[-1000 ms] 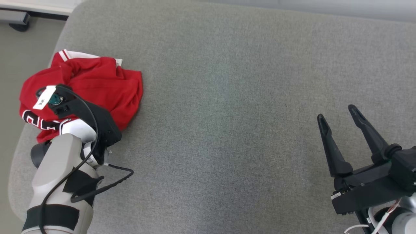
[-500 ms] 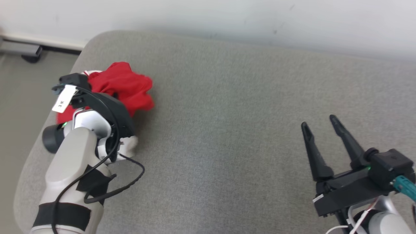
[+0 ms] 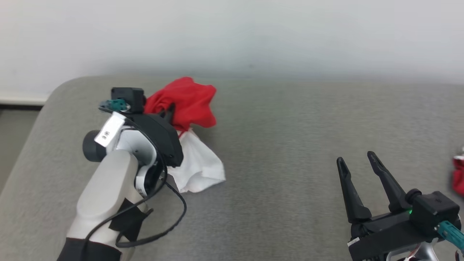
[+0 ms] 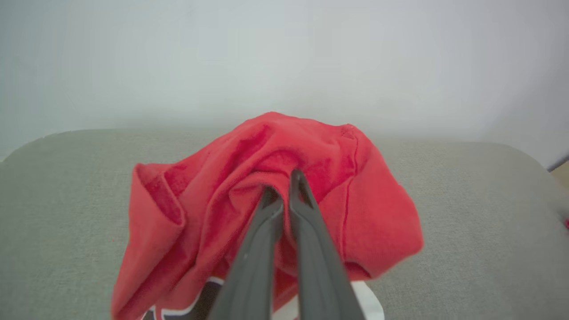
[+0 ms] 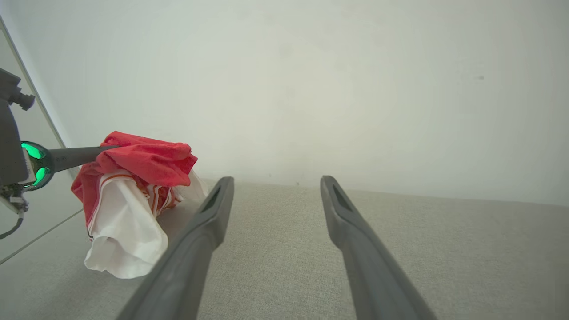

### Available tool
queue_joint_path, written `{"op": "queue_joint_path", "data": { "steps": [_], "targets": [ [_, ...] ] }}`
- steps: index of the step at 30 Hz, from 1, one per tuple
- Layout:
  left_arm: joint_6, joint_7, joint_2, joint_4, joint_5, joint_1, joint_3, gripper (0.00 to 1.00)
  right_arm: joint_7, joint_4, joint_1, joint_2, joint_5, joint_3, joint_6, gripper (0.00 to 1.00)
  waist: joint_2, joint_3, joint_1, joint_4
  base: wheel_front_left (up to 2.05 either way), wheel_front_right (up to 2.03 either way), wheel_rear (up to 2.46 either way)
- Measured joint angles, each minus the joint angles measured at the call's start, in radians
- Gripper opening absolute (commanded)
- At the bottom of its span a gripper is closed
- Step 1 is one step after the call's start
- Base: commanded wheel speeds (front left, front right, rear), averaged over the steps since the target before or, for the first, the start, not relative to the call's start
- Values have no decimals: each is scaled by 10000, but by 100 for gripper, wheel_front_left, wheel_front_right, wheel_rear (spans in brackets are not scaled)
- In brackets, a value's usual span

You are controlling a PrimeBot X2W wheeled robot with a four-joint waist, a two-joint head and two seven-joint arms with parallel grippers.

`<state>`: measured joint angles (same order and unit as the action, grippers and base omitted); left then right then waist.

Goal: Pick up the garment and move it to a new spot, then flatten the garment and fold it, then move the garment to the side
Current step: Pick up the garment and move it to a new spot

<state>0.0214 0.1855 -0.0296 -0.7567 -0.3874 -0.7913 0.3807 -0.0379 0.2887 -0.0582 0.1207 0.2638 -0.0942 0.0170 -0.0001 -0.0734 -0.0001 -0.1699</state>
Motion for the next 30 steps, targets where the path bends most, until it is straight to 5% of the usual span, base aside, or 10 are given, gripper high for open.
{"op": "queue_joint_path", "data": {
  "steps": [10, 20, 21, 22, 23, 30],
  "targets": [
    [96, 426, -12, 1795, -1120, 296, 1927, 0, 217, 198, -241, -69, -2, 56, 182, 100, 0, 284, 1, 1522, 0, 0, 0],
    [-587, 832, -36, 2817, -1599, 469, 2604, 0, 261, 31, 29, -163, 23, -393, -12, 100, 0, 274, 0, 2882, 0, 0, 0],
    [-660, 894, -65, 2784, -1607, 477, 2771, 33, 265, 36, 85, -186, 61, -385, -13, 100, 0, 252, 1, 3030, 0, 0, 0],
    [-686, 951, -61, 2757, -1662, 474, 2909, 33, 290, 33, 95, -188, 100, -360, -27, 100, 0, 224, 1, 3167, 0, 0, 0],
    [-744, 974, -56, 2706, -1802, 466, 3085, 100, 291, 23, 93, -190, 132, -330, -29, 100, 1, 190, 1, 3293, 0, 0, 0],
    [-844, 1160, -73, 2276, -2178, 469, 3939, 100, 393, -151, 286, -188, 176, -142, -40, 100, 2, -309, 3, 3699, 0, 0, 0]
  ]
}}
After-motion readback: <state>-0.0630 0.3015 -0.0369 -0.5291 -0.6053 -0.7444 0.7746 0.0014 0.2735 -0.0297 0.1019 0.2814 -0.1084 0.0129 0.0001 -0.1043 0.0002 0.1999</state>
